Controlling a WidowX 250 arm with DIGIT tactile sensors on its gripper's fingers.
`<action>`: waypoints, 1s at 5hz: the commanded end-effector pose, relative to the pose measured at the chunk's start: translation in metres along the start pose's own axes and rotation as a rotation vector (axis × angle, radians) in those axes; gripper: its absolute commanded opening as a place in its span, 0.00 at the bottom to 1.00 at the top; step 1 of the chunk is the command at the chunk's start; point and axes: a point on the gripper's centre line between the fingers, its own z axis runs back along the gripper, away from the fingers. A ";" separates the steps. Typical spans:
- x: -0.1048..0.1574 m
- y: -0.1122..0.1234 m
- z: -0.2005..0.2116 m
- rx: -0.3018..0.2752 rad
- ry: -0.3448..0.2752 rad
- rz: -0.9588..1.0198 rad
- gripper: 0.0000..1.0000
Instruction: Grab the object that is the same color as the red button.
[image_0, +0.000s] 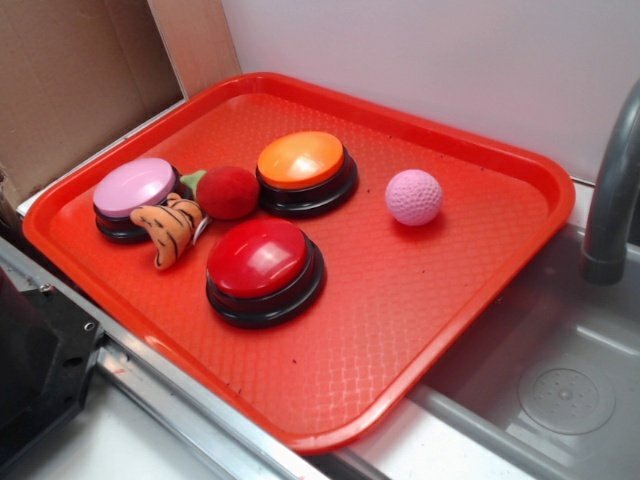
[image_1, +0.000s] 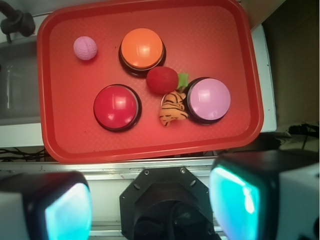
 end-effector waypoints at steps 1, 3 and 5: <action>0.000 0.000 0.000 0.000 0.000 0.000 1.00; 0.017 0.013 -0.042 0.005 -0.040 -0.094 1.00; 0.046 0.039 -0.099 -0.047 -0.059 -0.334 1.00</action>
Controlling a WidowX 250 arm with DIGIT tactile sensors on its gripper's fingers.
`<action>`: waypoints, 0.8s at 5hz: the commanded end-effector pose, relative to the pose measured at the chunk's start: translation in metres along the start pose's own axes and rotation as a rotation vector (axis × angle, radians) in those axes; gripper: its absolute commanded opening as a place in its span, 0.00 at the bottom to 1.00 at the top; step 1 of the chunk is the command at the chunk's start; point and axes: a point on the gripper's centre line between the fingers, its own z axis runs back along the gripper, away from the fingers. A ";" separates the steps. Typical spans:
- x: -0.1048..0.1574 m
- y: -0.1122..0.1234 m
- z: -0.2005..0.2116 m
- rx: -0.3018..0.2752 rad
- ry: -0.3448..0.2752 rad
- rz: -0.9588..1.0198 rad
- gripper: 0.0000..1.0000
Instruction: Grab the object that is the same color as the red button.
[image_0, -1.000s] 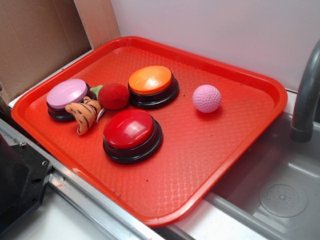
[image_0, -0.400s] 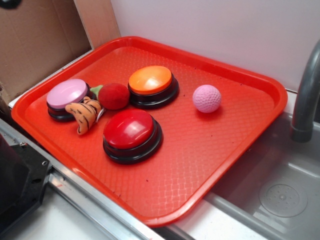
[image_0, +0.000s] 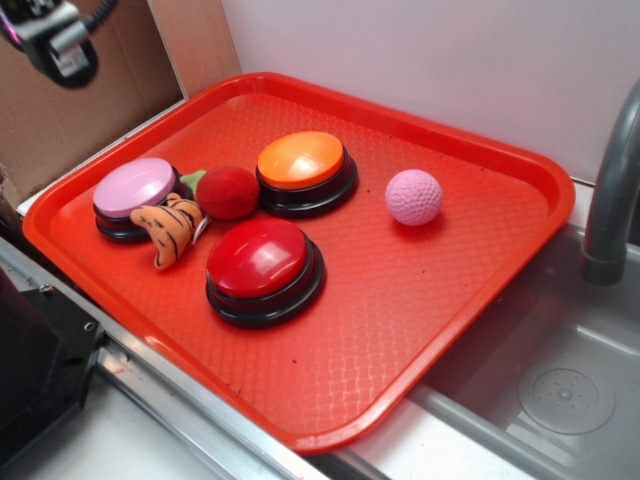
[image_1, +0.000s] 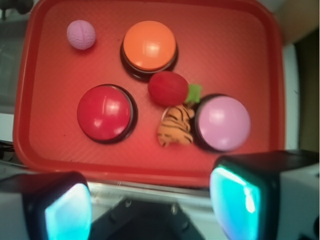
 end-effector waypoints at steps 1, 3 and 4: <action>0.028 0.029 -0.056 -0.054 -0.032 -0.145 1.00; 0.049 0.036 -0.106 -0.043 -0.030 -0.217 1.00; 0.062 0.042 -0.128 -0.055 -0.013 -0.246 1.00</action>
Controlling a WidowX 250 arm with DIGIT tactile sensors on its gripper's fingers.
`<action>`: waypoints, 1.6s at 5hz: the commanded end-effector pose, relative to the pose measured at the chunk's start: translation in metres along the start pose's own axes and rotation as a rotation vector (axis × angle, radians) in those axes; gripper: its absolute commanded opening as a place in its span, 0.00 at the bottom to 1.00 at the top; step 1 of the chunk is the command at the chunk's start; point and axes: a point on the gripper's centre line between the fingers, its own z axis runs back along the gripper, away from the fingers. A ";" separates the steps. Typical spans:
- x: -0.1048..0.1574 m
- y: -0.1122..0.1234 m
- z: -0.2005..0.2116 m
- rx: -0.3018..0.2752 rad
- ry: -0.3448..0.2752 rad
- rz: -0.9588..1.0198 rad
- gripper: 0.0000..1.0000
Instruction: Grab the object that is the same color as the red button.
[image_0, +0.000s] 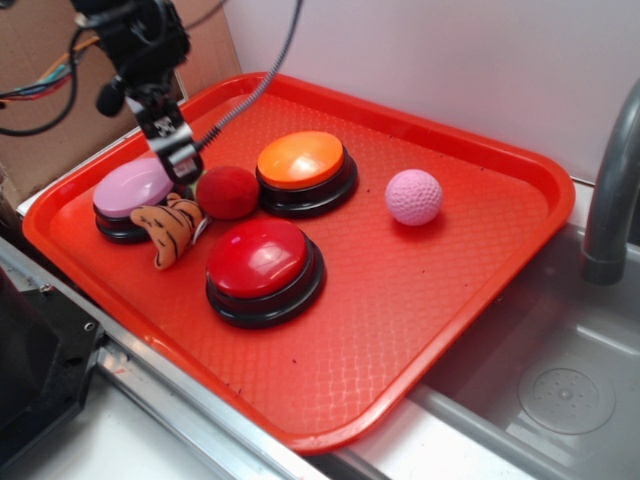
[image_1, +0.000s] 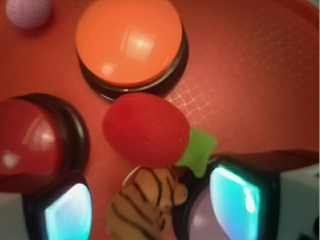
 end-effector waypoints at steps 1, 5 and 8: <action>0.022 0.009 -0.028 0.026 0.015 -0.088 1.00; 0.024 0.005 -0.053 0.025 0.072 -0.170 0.00; 0.023 0.007 -0.039 0.011 0.050 -0.131 0.00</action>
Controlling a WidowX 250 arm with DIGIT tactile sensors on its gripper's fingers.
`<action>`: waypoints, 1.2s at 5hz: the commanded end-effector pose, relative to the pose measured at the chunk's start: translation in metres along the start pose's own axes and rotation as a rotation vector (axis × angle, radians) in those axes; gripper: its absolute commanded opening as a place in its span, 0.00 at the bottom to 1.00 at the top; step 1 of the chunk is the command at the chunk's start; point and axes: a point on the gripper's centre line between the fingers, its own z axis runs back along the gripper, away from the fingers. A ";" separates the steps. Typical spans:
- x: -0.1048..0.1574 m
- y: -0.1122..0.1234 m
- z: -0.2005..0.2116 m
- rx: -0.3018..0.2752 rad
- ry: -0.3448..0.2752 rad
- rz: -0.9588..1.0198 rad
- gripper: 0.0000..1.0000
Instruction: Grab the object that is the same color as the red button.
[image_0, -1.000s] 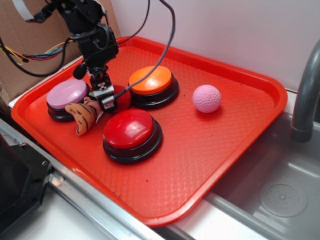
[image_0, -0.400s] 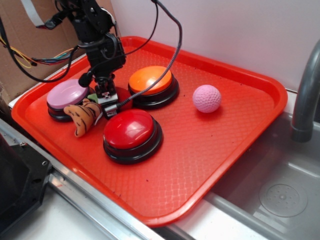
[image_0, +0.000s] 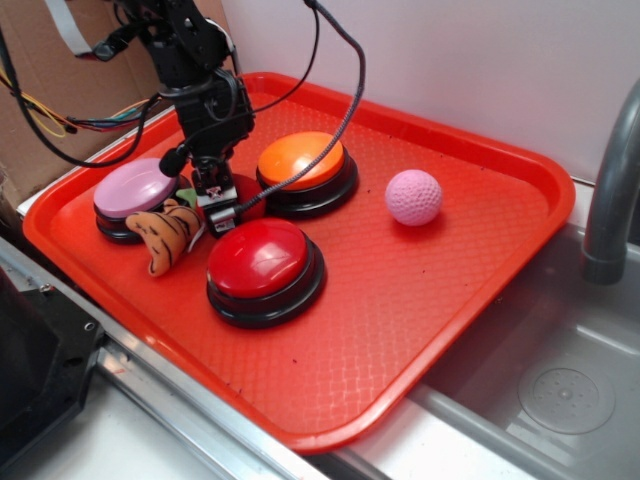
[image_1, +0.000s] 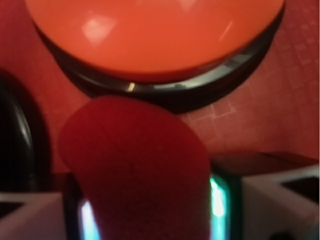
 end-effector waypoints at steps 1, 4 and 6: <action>0.006 0.006 0.050 0.048 -0.080 0.130 0.00; -0.012 0.020 0.167 0.119 -0.042 0.669 0.00; -0.009 0.020 0.185 0.188 -0.075 0.743 0.00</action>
